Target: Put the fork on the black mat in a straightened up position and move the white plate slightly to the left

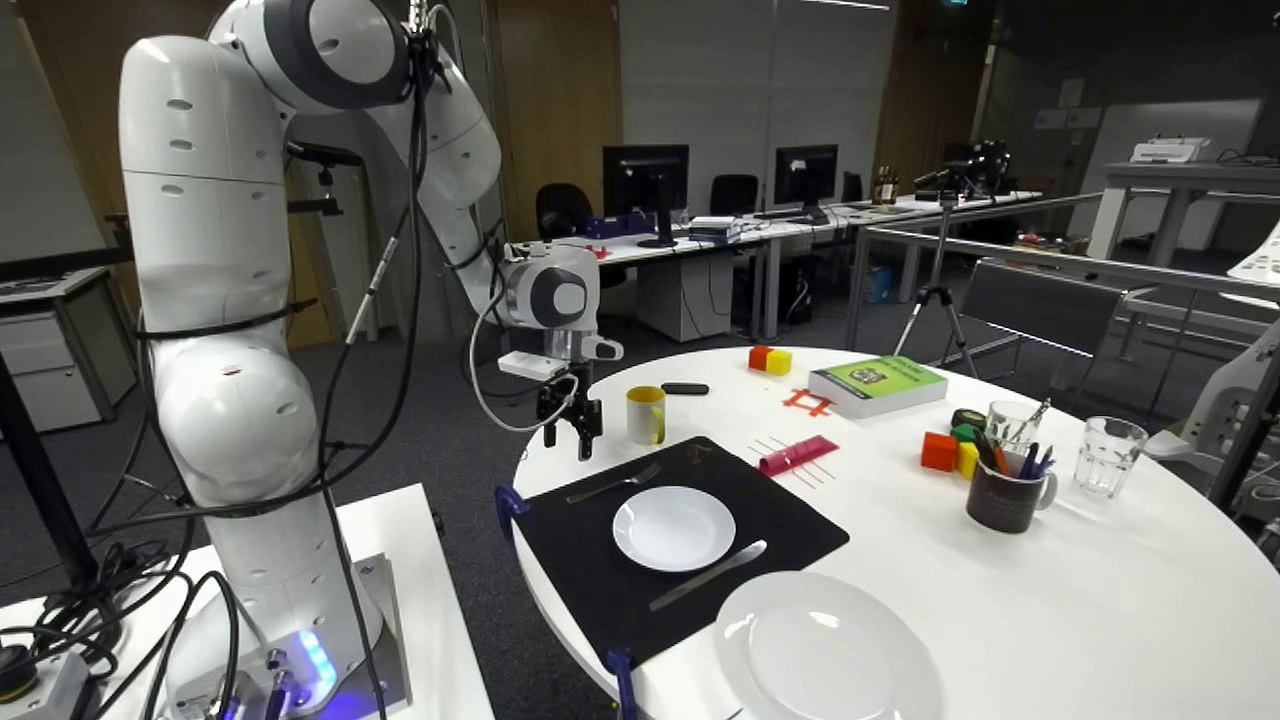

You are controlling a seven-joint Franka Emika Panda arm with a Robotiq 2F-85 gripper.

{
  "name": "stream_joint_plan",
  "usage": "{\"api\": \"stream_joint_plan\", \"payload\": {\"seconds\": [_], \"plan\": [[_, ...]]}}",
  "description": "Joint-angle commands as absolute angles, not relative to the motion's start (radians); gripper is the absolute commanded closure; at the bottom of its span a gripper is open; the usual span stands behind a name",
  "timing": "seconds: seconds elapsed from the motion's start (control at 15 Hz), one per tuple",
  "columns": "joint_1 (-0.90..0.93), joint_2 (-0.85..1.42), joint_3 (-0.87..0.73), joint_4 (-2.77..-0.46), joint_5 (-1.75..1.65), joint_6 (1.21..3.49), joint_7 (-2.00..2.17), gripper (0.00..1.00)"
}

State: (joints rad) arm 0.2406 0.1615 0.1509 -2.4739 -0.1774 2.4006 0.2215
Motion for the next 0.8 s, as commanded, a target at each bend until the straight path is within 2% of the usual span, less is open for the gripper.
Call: {"api": "stream_joint_plan", "payload": {"seconds": [0.0, 0.73], "plan": [[0.204, 0.068, 0.122, -2.532, -0.190, 2.399, 0.241, 0.00], [0.051, -0.066, 0.019, -2.591, -0.151, 2.437, 0.299, 0.00]]}}
